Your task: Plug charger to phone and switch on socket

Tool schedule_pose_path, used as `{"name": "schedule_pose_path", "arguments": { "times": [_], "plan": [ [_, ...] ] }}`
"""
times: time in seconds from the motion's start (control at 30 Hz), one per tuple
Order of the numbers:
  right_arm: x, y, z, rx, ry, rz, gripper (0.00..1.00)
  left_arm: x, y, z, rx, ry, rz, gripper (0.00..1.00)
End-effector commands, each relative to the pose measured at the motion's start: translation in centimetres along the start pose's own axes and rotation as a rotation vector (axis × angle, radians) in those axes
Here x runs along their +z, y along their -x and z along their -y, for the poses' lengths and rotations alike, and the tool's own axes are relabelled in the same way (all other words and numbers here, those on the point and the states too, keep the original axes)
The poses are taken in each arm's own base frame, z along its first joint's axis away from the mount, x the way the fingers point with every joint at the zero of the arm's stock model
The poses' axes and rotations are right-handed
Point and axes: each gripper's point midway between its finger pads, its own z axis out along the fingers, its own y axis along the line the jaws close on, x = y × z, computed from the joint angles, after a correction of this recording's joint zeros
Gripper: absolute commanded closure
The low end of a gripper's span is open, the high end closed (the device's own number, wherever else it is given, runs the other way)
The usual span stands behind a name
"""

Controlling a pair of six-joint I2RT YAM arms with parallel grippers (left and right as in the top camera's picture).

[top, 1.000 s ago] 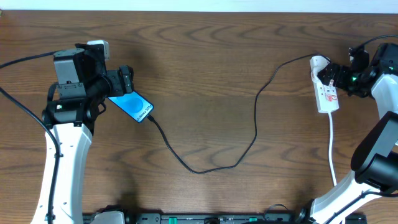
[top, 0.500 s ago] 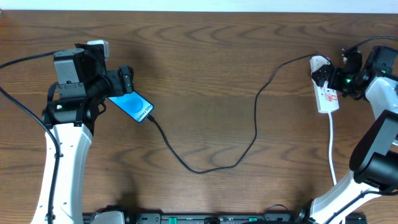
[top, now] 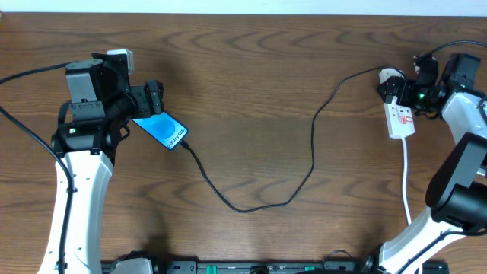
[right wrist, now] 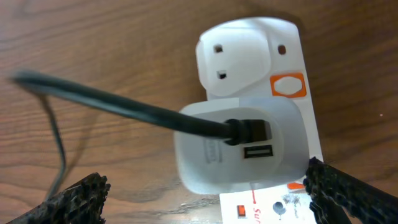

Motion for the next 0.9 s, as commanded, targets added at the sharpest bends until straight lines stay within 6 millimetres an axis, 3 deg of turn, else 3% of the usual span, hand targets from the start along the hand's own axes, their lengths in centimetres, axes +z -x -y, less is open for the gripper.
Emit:
{"name": "schedule_pose_path", "arguments": {
  "times": [0.0,0.87],
  "plan": [
    [1.9,-1.8,0.1,0.01,0.028,-0.054,0.01,-0.2,-0.1,-0.1,0.016,0.012,0.005,0.11],
    [2.3,-1.8,-0.9,0.048,0.091,-0.048,0.01,-0.2,-0.1,-0.1,0.016,0.012,0.005,0.12]
  ]
}}
